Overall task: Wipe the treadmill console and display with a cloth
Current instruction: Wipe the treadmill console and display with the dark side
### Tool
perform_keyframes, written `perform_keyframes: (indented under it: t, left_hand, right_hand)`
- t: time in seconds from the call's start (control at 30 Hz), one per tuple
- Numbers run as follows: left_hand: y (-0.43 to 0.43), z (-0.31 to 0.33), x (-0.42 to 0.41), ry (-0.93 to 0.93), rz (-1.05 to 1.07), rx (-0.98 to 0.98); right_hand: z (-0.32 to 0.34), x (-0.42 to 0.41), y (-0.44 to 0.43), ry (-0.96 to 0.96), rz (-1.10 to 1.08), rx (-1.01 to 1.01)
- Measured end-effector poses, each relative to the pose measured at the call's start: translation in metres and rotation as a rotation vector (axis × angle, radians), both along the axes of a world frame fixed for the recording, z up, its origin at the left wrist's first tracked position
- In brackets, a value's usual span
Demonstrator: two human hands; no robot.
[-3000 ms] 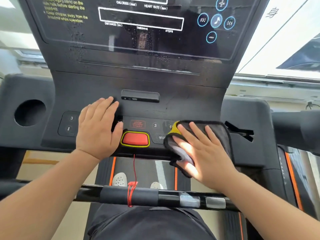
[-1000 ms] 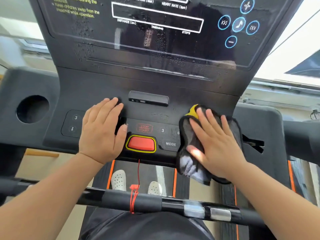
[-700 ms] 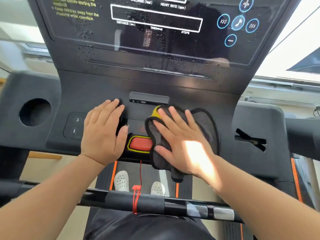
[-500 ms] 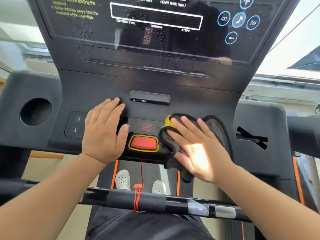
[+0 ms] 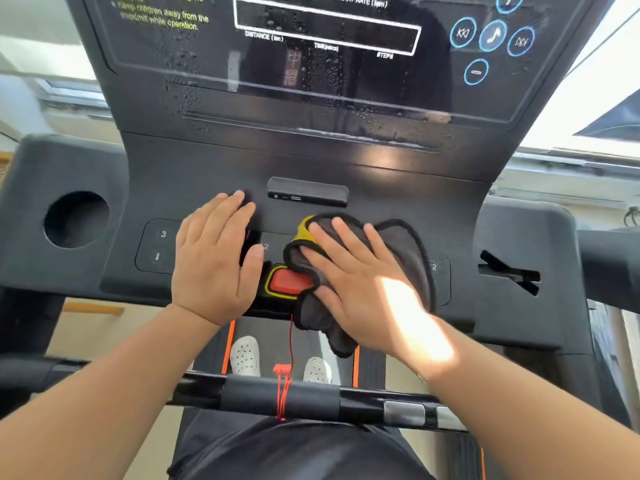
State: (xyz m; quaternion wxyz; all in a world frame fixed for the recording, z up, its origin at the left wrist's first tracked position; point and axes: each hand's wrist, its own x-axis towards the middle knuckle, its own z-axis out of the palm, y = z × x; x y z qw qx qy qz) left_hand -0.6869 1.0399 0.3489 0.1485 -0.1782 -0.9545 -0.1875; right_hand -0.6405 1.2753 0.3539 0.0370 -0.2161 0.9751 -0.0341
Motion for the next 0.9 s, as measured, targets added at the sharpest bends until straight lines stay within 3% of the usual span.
perform_keyframes:
  t: [0.1, 0.2, 0.33, 0.5, 0.63, 0.77, 0.9]
  left_hand:
    - [0.0, 0.0, 0.0, 0.004, -0.004, 0.0]
    - [0.0, -0.001, 0.0, 0.014, -0.01, -0.003]
    - [0.0, 0.0, -0.001, -0.006, -0.007, -0.005]
    - [0.0, 0.002, 0.0, -0.016, 0.003, -0.004]
    - [0.002, 0.002, 0.001, -0.027, 0.0, -0.008]
    - [0.002, 0.002, 0.0, -0.024, 0.009, -0.015]
    - [0.002, 0.001, 0.0, -0.019, 0.009, -0.022]
  right_hand:
    - [0.001, 0.02, 0.043, 0.008, 0.017, 0.059]
    - [0.002, 0.029, 0.094, -0.03, -0.126, 0.084]
    - [0.003, 0.021, 0.084, -0.034, -0.295, 0.083]
    - [0.002, 0.009, 0.024, 0.018, -0.124, 0.032]
    - [0.002, 0.029, 0.052, 0.004, -0.072, 0.043]
    - [0.004, 0.033, 0.1, -0.047, -0.293, 0.042]
    - [0.005, 0.003, 0.069, -0.024, -0.437, -0.006]
